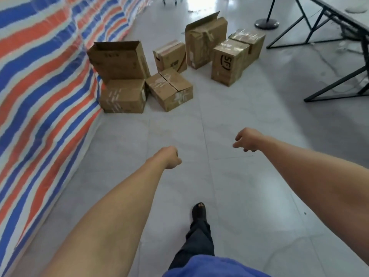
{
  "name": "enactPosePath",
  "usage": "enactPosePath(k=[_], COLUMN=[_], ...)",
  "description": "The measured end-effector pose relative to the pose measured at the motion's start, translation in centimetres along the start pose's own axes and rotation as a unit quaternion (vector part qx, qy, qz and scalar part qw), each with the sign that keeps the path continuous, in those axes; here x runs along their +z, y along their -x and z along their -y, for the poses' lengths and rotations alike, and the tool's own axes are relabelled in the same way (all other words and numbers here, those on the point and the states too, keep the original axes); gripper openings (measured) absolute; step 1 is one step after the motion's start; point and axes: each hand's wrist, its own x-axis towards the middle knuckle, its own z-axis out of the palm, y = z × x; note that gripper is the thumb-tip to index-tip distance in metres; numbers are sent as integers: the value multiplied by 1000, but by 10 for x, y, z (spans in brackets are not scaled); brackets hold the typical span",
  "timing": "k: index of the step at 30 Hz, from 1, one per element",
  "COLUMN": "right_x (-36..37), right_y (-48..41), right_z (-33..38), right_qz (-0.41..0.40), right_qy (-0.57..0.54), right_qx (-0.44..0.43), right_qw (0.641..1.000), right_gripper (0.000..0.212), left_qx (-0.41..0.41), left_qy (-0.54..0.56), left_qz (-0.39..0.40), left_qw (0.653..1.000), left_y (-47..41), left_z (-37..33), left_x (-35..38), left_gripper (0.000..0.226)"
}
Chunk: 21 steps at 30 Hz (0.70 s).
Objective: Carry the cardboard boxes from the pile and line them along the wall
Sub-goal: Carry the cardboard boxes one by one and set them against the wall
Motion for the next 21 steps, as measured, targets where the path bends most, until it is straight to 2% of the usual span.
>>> enactPosePath(k=[3,4,6,13,21], right_x=[-46,-81,-96,-222,-362], right_y=[-60,-90,-106,-235,-433], right_z=[-3,-1,-4,-45,-98], right_qz=[-2,-10,-15,-44,-14], right_qy=[-4,-17,-29,-73,-84], right_qx=[31,44,45,93,107], right_qw=[1000,999,998,992,991], right_gripper=[42,43,45,42,39], left_qx=[20,34,49,114,100], left_qy=[-15,-31,-33,-60,-69], left_qz=[22,21,18,26,62], left_qw=[999,999,998,991,991], left_y=[-72,-111,-128,-274,-463], left_z=[-33,-57,-70,-199,-342], left_x=[-44,-77,-94,-189,-263], left_gripper=[31,30,31,37,34])
